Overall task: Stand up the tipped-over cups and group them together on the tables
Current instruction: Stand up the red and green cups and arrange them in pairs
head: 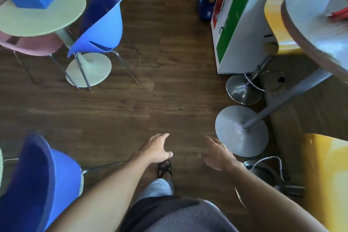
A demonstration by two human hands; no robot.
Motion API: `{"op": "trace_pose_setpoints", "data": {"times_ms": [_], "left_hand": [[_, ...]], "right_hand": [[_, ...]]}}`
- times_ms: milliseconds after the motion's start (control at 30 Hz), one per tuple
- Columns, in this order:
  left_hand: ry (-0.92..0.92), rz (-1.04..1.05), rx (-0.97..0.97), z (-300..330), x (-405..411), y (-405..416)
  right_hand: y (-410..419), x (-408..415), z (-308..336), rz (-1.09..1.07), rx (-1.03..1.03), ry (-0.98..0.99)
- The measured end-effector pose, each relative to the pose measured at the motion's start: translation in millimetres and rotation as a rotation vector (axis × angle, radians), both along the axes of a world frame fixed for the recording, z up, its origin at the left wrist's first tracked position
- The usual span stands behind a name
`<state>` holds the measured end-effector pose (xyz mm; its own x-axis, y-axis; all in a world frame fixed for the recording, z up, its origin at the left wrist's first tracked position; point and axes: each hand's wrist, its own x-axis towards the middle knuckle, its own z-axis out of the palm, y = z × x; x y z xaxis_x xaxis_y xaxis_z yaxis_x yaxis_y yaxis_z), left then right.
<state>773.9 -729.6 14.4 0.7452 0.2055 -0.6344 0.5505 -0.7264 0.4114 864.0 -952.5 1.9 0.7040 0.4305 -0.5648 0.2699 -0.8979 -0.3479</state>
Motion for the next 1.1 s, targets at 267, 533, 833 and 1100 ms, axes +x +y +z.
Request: {"op": "trace_pose_setpoints", "data": {"times_ms": [267, 533, 833, 1100], "left_hand": [[-0.042, -0.065, -0.018, 23, 107, 67], [-0.269, -0.161, 0.090, 101, 251, 97], [-0.669, -0.406, 0.133, 238, 416, 24], [-0.895, -0.826, 0.009, 283, 515, -114]], "right_hand": [[64, 94, 29, -0.065, 0.033, -0.094], [93, 223, 134, -0.047, 0.165, -0.406], [28, 339, 288, -0.157, 0.206, -0.864], [-90, 375, 320, -0.542, 0.068, -0.976]]}}
